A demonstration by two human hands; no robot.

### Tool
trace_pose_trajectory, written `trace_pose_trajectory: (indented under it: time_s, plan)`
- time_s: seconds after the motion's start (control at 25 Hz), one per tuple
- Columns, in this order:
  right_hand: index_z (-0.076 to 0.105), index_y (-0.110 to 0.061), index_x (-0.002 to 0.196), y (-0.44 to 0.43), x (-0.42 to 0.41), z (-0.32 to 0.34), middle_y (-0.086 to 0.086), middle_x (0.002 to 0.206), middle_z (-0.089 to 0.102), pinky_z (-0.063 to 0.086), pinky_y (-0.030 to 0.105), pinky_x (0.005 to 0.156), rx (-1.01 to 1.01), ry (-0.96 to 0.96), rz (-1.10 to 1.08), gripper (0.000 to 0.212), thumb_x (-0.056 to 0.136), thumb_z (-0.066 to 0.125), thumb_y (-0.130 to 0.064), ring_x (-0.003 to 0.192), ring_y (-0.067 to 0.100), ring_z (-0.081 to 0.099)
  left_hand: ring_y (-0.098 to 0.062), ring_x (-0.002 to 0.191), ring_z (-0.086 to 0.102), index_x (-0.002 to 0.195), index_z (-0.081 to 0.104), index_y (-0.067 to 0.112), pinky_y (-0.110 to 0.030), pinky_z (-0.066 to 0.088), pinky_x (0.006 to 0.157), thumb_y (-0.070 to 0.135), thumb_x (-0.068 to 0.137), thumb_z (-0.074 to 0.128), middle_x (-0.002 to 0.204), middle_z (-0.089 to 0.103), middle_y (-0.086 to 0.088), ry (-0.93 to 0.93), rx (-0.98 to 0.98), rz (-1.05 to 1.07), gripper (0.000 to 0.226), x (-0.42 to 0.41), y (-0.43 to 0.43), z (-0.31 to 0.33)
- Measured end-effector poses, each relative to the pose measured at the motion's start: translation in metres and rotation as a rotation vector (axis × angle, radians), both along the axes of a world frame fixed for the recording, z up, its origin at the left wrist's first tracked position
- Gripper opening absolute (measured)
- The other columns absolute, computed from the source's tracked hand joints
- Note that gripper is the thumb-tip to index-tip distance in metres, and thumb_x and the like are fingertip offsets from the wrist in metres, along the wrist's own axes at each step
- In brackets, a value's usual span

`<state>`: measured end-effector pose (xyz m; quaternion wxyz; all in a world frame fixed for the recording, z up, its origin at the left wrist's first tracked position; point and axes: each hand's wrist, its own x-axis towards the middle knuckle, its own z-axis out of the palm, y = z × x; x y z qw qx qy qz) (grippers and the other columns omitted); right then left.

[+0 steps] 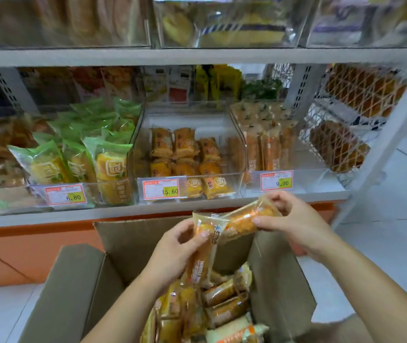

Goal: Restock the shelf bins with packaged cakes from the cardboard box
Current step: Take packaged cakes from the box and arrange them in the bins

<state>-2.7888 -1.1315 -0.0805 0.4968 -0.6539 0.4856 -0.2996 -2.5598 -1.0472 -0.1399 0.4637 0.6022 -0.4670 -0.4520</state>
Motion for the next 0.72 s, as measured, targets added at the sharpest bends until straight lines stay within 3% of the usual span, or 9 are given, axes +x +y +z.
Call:
trace_pose_trajectory:
  time_s: [0.12, 0.2, 0.32, 0.44, 0.56, 0.72]
  plan:
    - [0.06, -0.02, 0.096, -0.024, -0.024, 0.052, -0.002, 0.087, 0.071, 0.059, 0.03, 0.067, -0.144, -0.279, -0.189, 0.04, 0.061, 0.079, -0.023, 0.077, 0.015, 0.07, 0.012, 0.094, 0.064, 0.108, 0.063, 0.035, -0.012, 0.052, 0.08, 0.026, 0.093, 0.062, 0.099, 0.069, 0.031, -0.112, -0.146, -0.045, 0.018, -0.022, -0.022, 0.046]
    - [0.058, -0.023, 0.094, -0.048, -0.042, 0.089, -0.004, 0.089, 0.067, 0.059, 0.03, 0.063, -0.335, -0.316, -0.325, 0.029, 0.073, 0.077, -0.016, 0.075, 0.015, 0.068, 0.009, 0.093, 0.064, 0.108, 0.062, 0.031, -0.013, 0.052, 0.079, 0.028, 0.091, 0.061, 0.099, 0.069, 0.028, -0.147, -0.252, -0.05, 0.017, -0.035, -0.039, 0.075]
    - [0.062, -0.034, 0.099, -0.1, -0.063, 0.119, -0.011, 0.098, 0.066, 0.055, 0.033, 0.074, -0.616, 0.042, -0.432, 0.031, 0.075, 0.08, -0.026, 0.083, 0.011, 0.064, 0.006, 0.088, 0.065, 0.104, 0.062, 0.029, -0.012, 0.051, 0.072, 0.033, 0.089, 0.062, 0.093, 0.07, 0.025, -0.174, -0.397, -0.001, 0.015, -0.052, -0.074, 0.106]
    - [0.063, -0.026, 0.121, -0.155, -0.06, 0.108, -0.005, 0.119, 0.062, 0.043, 0.027, 0.088, -0.608, 0.385, -0.353, 0.048, 0.076, 0.08, -0.026, 0.105, 0.015, 0.058, 0.003, 0.086, 0.067, 0.106, 0.064, 0.03, -0.016, 0.054, 0.074, 0.036, 0.091, 0.061, 0.095, 0.072, 0.019, -0.16, -0.467, 0.074, 0.017, -0.066, -0.113, 0.122]
    - [0.063, -0.018, 0.125, -0.198, -0.05, 0.073, 0.002, 0.123, 0.063, 0.046, 0.033, 0.096, -0.586, 0.469, -0.222, 0.048, 0.079, 0.078, -0.02, 0.113, 0.022, 0.059, 0.003, 0.085, 0.068, 0.112, 0.063, 0.029, -0.014, 0.053, 0.07, 0.039, 0.092, 0.059, 0.093, 0.074, 0.014, -0.118, -0.461, 0.145, 0.022, -0.072, -0.148, 0.127]
    - [0.062, -0.04, 0.123, -0.232, -0.057, 0.034, -0.003, 0.132, 0.057, 0.035, 0.036, 0.103, -0.733, 0.908, -0.162, 0.042, 0.082, 0.071, -0.04, 0.125, 0.026, 0.046, 0.002, 0.084, 0.069, 0.113, 0.061, 0.03, -0.021, 0.056, 0.072, 0.043, 0.092, 0.059, 0.095, 0.074, 0.012, -0.108, -0.398, 0.175, 0.025, -0.077, -0.178, 0.122]
